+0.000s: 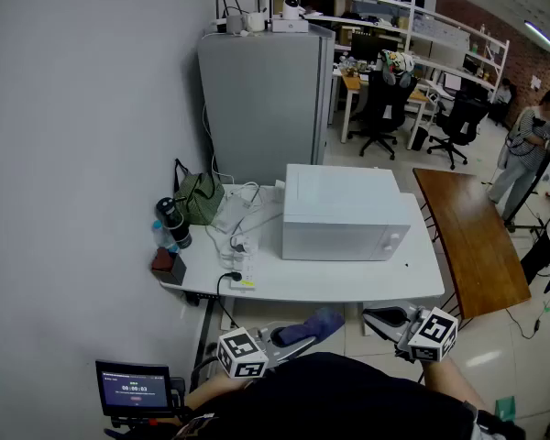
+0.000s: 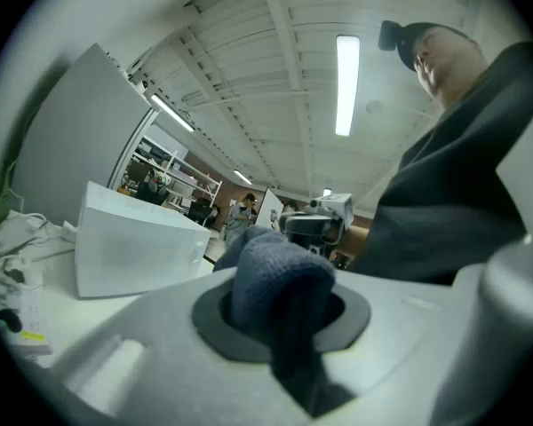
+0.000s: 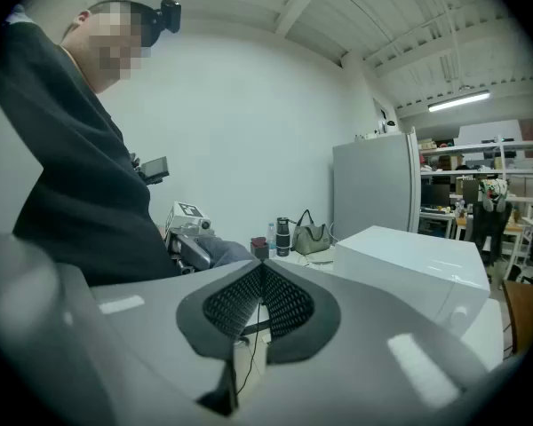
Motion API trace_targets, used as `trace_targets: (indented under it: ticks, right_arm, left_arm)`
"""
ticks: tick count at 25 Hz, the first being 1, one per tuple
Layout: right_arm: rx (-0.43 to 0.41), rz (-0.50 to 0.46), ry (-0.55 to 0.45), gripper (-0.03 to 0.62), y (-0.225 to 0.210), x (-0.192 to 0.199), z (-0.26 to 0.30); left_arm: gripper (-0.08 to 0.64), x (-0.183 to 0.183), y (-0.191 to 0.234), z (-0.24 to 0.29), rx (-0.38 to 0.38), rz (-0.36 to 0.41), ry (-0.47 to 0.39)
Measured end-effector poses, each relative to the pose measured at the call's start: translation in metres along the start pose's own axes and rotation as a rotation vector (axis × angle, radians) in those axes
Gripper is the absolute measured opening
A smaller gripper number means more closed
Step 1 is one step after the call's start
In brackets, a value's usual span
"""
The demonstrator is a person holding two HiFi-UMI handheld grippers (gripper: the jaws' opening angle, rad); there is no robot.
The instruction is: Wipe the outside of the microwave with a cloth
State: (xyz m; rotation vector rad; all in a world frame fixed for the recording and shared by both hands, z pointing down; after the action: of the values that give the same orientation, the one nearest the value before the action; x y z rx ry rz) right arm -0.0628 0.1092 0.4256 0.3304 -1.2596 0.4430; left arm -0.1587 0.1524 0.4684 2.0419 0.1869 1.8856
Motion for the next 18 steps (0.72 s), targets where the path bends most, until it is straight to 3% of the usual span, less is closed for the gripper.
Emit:
trace_targets:
  ticks: [6,10,14,18]
  right_arm:
    - [0.027,0.024,-0.031,0.006,-0.039,0.010,-0.002]
    - [0.043,0.038,-0.080,0.006,-0.095,0.024,-0.024]
    - [-0.015,0.060,-0.151,0.006,-0.155,0.020,-0.051]
    - [0.005,0.026,-0.135,0.006,-0.221,0.027,-0.075]
  left_arm:
    - [0.060,0.001,0.031,0.020,0.018,-0.027,0.019]
    - [0.060,-0.002,0.061,0.063,-0.015,-0.017,0.045]
    - [0.060,-0.024,0.100,0.119,-0.079,0.013,0.044]
    - [0.060,-0.047,0.145,0.141,-0.202,0.067,0.109]
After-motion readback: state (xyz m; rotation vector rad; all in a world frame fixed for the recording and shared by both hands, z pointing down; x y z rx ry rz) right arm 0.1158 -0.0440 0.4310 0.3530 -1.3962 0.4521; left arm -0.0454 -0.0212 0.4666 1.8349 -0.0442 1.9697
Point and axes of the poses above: the fingertips, and each gripper's own axes: z forward along the fingers, y to its left, x out of its underside, the point moved 1 cm from there along -z, backward along the fingers, and after that the axes turned 11 degrees about x, right-handed, at the moved point
